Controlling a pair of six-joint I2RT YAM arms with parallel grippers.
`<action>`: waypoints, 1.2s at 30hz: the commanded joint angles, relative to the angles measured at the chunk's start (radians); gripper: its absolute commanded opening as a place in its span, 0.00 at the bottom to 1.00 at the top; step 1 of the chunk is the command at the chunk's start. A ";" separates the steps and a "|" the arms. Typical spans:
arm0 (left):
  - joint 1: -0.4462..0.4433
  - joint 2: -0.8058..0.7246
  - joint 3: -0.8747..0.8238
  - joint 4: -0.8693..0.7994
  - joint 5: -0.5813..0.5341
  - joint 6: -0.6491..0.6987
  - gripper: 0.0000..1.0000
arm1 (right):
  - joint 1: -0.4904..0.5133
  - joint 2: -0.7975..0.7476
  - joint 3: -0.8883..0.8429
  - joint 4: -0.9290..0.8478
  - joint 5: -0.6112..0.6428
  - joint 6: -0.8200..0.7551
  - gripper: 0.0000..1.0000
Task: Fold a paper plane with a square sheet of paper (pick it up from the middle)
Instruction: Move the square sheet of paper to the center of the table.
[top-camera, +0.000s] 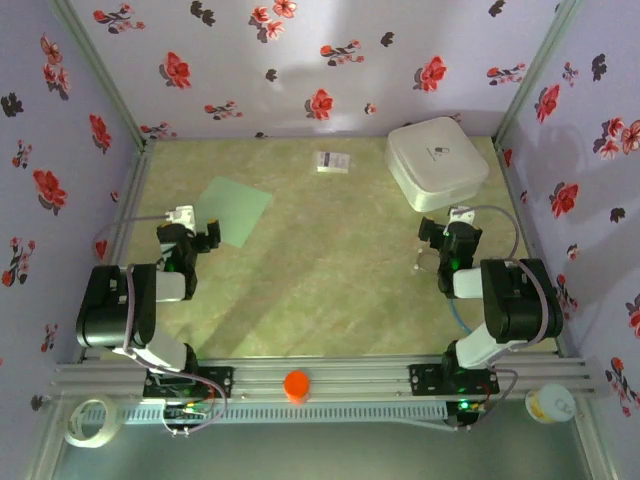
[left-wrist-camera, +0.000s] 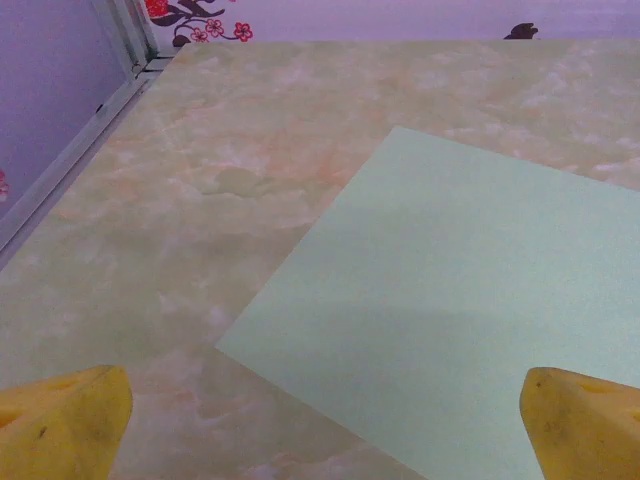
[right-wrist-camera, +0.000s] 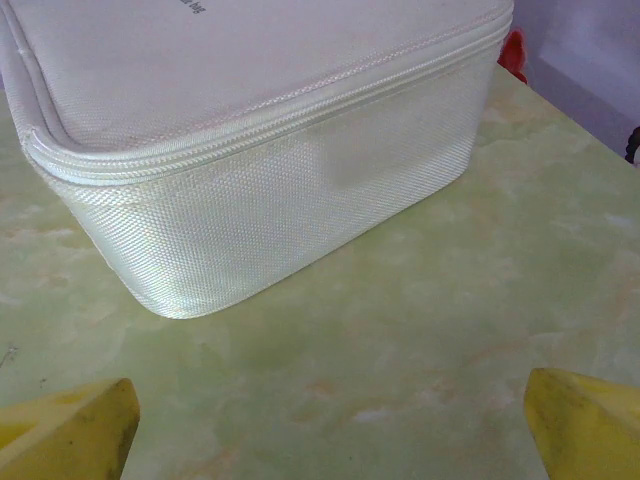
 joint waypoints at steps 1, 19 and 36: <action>-0.004 0.001 0.016 0.006 0.012 0.021 1.00 | -0.004 -0.006 0.020 -0.004 -0.012 -0.012 0.99; 0.017 0.001 0.024 -0.007 0.042 0.005 1.00 | -0.009 -0.001 0.027 -0.016 -0.025 -0.007 0.99; 0.012 -0.039 -0.008 0.022 0.038 0.009 1.00 | -0.001 -0.023 -0.013 0.039 -0.080 -0.045 0.99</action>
